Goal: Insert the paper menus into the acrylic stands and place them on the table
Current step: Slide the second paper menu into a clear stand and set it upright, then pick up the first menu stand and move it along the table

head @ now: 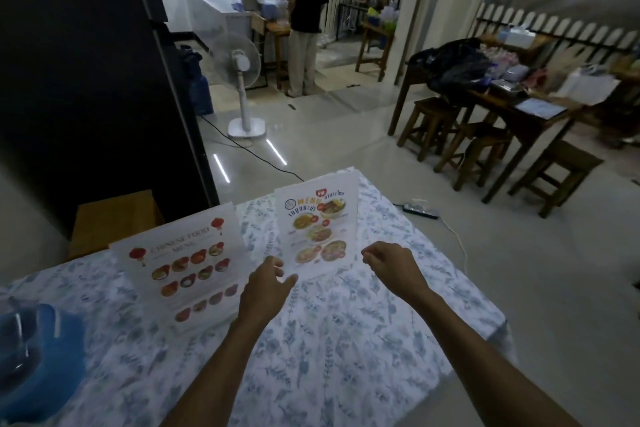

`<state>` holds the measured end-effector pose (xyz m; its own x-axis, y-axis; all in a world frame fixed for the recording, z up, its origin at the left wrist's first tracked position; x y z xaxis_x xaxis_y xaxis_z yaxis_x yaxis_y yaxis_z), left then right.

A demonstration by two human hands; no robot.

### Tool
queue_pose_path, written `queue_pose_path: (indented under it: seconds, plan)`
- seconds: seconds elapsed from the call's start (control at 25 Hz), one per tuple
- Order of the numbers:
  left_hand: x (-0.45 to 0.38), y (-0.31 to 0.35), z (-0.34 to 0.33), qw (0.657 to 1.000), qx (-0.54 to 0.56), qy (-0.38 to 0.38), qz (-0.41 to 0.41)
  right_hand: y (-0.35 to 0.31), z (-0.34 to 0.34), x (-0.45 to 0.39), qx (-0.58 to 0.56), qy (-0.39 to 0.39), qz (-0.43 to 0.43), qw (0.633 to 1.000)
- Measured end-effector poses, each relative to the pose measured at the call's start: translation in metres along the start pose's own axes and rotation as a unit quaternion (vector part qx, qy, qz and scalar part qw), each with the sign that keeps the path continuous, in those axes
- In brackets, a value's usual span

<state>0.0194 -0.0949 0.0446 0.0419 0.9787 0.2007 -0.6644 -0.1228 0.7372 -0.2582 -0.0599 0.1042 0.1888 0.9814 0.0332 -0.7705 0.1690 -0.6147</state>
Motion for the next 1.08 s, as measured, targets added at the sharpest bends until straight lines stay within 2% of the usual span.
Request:
queue_pose_path:
  seconds: [0.28, 0.48, 0.68, 1.08]
  plan:
    - [-0.049, -0.015, -0.023, 0.996, -0.014, 0.017, 0.092, 0.061, -0.043, -0.072, -0.023, -0.053, -0.098, 0.994]
    - [-0.079, -0.01, -0.032, 0.988, -0.025, 0.047, 0.144, 0.064, -0.081, -0.132, -0.077, -0.108, -0.05, 0.99]
    - [-0.084, -0.003, -0.036, 0.983, -0.037, 0.083, 0.16, 0.075, -0.103, -0.145, -0.049, -0.139, -0.043, 0.988]
    - [-0.08, -0.005, -0.032, 0.98, -0.109, 0.088, 0.144, 0.07, -0.097, -0.138, 0.002, -0.135, -0.035, 0.99]
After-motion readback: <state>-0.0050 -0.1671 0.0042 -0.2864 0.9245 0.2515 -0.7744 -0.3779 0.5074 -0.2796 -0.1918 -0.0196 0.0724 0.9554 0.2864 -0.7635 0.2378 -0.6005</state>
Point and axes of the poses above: each hand's wrist, its own x-axis away from the middle knuckle, its own z-axis out of the back of the hand, y = z × x, the point moved 9 cm from there along -x, towards the middle knuckle
